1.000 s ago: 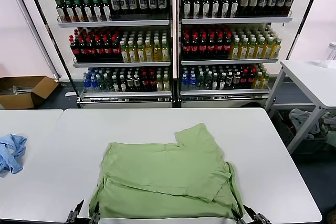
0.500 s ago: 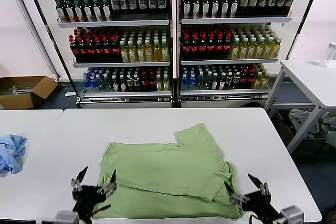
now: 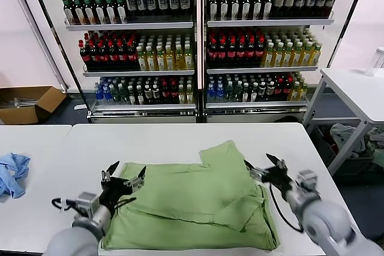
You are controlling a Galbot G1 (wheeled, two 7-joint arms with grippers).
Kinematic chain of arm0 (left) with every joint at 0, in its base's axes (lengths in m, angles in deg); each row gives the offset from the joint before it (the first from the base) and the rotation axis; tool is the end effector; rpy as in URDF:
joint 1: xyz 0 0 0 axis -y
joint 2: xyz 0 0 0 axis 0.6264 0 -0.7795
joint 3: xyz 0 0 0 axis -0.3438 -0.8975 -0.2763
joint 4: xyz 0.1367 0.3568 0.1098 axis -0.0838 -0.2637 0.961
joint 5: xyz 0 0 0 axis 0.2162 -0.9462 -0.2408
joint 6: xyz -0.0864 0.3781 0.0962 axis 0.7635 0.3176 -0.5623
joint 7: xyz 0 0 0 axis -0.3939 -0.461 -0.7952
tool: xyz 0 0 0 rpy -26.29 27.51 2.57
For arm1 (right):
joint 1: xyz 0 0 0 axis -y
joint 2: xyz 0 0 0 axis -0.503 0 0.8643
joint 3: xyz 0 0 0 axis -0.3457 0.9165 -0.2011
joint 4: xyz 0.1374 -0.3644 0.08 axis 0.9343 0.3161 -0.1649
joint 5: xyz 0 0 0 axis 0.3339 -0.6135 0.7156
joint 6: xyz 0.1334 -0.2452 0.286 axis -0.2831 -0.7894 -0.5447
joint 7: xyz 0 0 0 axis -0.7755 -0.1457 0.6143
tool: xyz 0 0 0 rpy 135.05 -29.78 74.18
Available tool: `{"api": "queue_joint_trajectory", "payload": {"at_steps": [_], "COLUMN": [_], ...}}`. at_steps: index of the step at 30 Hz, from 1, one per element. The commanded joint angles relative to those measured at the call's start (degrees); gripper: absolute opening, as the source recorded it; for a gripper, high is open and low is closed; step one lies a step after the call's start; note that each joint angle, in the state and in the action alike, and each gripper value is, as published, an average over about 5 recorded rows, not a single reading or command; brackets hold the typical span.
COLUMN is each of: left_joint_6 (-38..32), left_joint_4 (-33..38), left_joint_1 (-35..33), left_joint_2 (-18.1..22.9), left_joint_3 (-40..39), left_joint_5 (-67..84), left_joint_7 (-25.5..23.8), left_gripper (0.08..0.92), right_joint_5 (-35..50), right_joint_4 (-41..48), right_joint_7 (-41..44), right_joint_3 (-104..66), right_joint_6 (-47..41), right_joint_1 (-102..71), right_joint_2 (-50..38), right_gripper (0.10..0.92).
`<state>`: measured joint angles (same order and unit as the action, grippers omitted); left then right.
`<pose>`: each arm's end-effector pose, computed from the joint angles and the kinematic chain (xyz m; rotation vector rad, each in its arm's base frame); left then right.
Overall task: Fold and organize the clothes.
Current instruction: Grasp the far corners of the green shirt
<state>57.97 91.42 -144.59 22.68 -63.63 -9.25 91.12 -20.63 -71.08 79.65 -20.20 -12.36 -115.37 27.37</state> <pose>0.2669 0.0693 -0.2518 -0.2428 -2.7955 -0.1566 0.3903 -0.0917 -0.2653 0.4644 -2.7088 0.0124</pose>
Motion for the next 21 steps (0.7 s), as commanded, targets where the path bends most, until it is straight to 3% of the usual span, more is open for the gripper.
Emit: {"api": "queue_joint_trajectory", "payload": {"at_steps": [1,8,21], "left_joint_6": [8.05,8.12,8.07], "left_joint_4": [-12.77,-16.52,-21.27], "left_joint_1": [12.51,14.04,14.34], "left_joint_2": [-0.52,-1.06,0.52], "left_joint_3": [-0.87,-2.40,-4.12], "left_joint_5": [5.86,5.61,3.48], "left_joint_7": [-8.05,-8.72,-9.12], "left_gripper": [0.823,0.823,0.823], "right_joint_5": [-2.09,-4.37,-6.23], "right_joint_4": [25.57,30.61,30.38], "right_joint_7": [2.68,4.58,4.37], "right_joint_3": [17.86,20.51,19.35], "right_joint_6": [-5.29,-5.31,-5.33], "right_joint_1": [29.75,31.45,27.67], "right_joint_2": [11.03,13.17,12.35], "right_gripper": [0.823,0.823,0.823]}}
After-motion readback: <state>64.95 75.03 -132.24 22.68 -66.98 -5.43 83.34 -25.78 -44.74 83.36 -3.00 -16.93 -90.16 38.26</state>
